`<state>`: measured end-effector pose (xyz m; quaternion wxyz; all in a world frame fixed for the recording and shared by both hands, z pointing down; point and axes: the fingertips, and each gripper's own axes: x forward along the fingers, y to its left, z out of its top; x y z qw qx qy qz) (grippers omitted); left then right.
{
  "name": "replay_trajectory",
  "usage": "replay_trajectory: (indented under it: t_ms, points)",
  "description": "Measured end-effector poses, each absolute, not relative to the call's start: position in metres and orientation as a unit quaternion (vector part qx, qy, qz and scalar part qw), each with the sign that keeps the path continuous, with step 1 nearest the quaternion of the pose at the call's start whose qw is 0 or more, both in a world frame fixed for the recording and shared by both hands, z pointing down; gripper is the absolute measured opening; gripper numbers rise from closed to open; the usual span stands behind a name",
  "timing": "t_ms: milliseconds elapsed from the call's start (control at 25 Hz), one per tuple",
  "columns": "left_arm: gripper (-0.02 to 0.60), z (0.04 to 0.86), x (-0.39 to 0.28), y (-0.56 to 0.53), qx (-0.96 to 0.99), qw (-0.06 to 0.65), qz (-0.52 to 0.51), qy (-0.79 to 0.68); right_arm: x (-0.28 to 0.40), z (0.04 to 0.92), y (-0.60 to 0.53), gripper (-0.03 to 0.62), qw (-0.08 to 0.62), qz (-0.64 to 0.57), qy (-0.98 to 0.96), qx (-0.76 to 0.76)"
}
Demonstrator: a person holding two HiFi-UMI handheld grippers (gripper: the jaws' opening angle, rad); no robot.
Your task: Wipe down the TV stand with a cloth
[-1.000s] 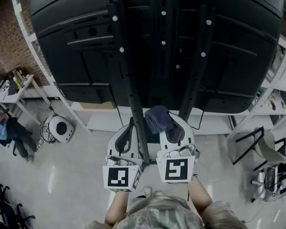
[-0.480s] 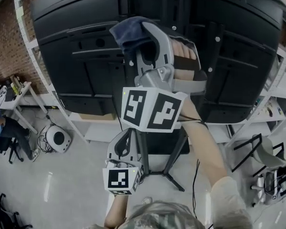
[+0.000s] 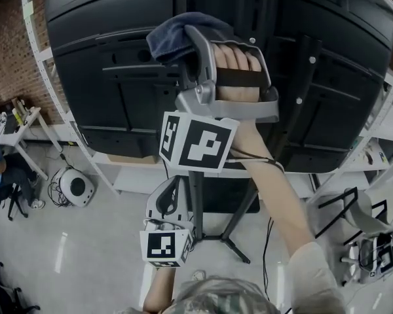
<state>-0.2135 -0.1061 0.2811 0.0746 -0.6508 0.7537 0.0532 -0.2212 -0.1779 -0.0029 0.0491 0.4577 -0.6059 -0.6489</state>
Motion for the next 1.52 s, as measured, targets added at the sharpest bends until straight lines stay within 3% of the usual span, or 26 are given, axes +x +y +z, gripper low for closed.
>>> replay_trajectory:
  t_ms: [1520]
  points:
    - [0.015, 0.307, -0.214, -0.09, -0.662, 0.04, 0.061, 0.746, -0.223, 0.145, -0.176, 0.057, 0.164, -0.631, -0.633, 0.417]
